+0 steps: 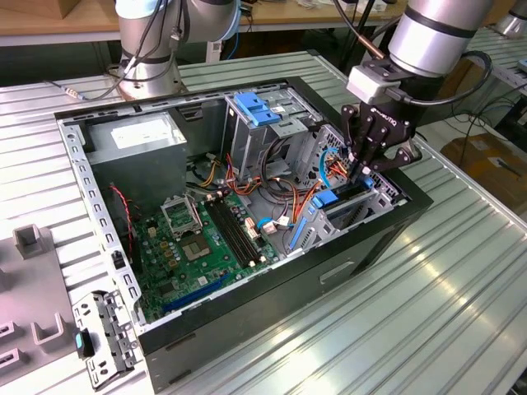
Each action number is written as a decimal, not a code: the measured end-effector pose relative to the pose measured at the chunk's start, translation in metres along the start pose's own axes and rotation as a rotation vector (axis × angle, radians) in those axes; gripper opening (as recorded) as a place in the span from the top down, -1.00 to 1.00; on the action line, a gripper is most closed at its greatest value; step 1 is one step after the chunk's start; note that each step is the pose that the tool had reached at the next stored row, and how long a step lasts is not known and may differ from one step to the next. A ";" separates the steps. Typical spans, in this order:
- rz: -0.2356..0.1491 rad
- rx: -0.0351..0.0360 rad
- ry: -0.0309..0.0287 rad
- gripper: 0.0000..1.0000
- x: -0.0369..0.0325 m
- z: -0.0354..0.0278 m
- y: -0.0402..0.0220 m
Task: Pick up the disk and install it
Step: 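Insert the first disk wire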
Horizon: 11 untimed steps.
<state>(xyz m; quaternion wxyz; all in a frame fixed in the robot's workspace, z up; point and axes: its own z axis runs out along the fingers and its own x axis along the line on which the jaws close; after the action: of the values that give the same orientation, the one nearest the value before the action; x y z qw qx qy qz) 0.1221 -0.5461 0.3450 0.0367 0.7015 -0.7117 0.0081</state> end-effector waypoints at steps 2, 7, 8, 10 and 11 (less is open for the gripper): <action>0.002 -0.0001 0.0002 0.66 0.0001 0.0008 0.0000; 0.004 -0.0004 -0.0028 0.66 0.0000 0.0052 -0.0002; 0.005 -0.0004 -0.0028 0.66 0.0000 0.0052 -0.0002; 0.005 -0.0004 -0.0033 0.66 0.0000 0.0054 -0.0002; 0.005 -0.0004 -0.0037 0.65 0.0000 0.0055 -0.0002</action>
<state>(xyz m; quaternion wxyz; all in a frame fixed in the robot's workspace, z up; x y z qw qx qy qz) 0.1220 -0.5464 0.3395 0.0355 0.6998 -0.7134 0.0067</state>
